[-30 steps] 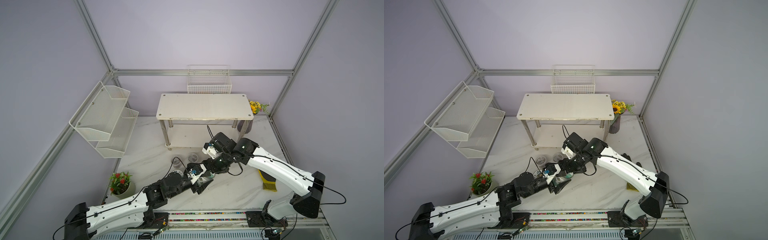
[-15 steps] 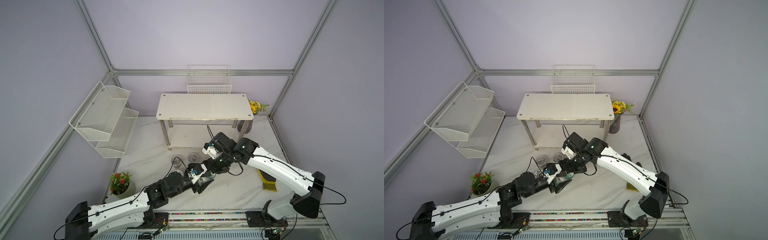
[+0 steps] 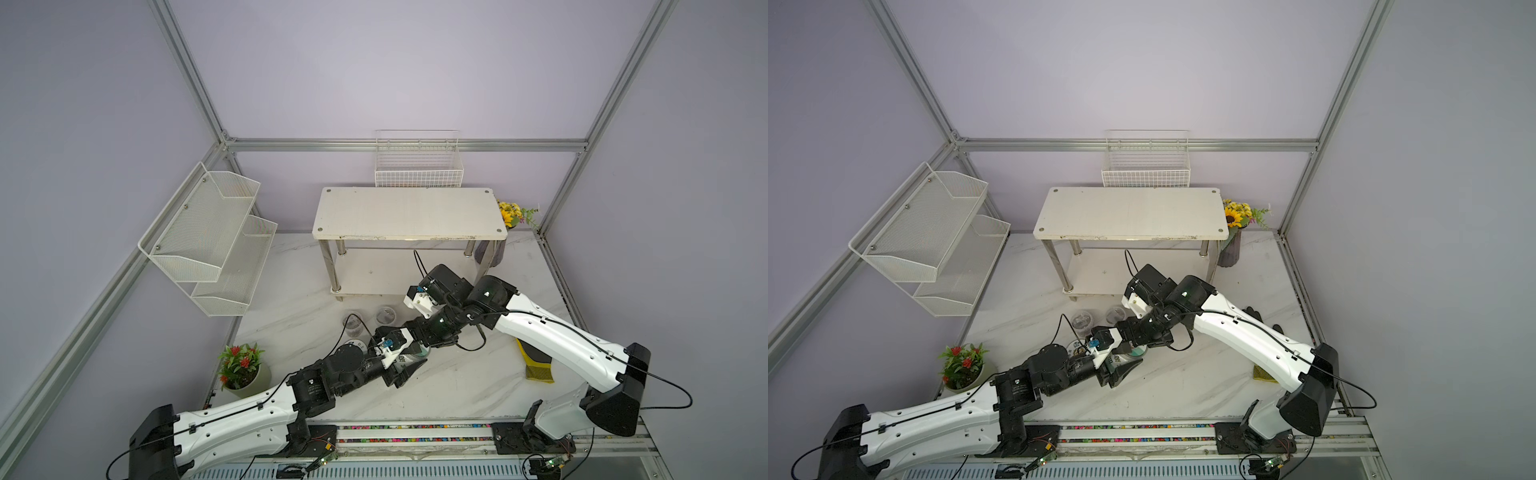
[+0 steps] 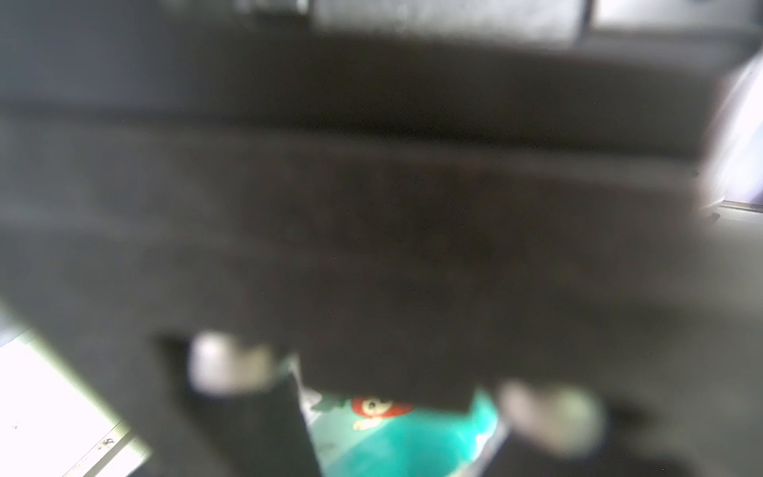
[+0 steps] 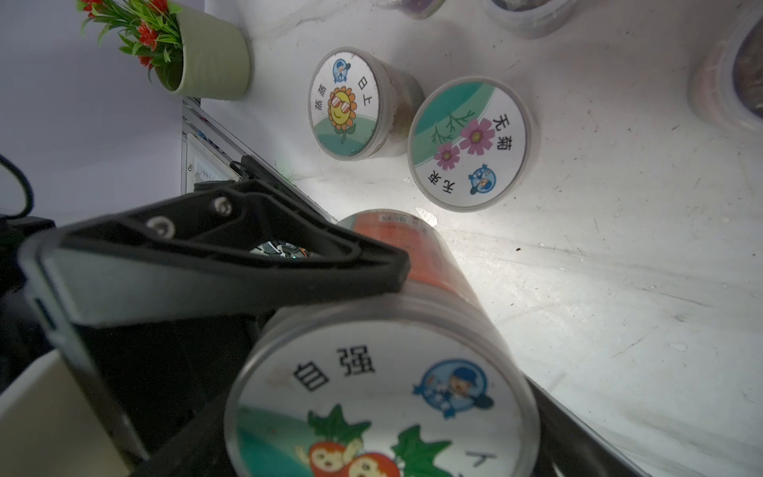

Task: Place the seed container on the shelf
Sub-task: Pick up the seed jar at the center of the board.

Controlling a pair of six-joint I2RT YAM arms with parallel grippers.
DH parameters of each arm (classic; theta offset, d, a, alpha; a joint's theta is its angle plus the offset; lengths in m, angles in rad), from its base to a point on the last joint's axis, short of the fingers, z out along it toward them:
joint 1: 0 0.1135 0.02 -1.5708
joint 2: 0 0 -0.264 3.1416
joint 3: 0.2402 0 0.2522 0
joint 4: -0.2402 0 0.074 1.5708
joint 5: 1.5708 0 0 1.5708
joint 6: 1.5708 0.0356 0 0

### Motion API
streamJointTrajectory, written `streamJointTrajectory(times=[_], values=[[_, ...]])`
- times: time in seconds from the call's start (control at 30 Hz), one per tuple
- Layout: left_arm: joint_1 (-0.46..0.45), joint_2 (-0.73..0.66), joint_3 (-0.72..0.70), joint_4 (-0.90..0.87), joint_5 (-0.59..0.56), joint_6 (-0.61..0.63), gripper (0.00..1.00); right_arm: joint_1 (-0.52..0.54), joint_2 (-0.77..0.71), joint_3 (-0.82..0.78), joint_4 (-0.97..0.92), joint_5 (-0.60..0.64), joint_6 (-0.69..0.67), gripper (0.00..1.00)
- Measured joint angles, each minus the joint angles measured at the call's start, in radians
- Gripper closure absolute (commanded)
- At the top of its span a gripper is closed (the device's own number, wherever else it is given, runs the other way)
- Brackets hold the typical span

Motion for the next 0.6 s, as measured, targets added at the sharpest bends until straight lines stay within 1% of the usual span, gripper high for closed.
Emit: streamJointTrajectory(times=[0.2,0.43,0.6], values=[[0.005,-0.003,0.0,-0.013,-0.023,0.0,0.52,-0.036,-0.016,0.023,-0.006,-0.024,-0.002,0.06],[0.007,-0.01,0.0,-0.115,-0.046,0.0,0.53,-0.084,-0.053,0.04,-0.016,-0.033,-0.016,0.06],[0.007,-0.011,0.0,-0.141,-0.051,0.0,0.54,-0.111,-0.06,0.04,-0.028,-0.031,-0.025,0.05]])
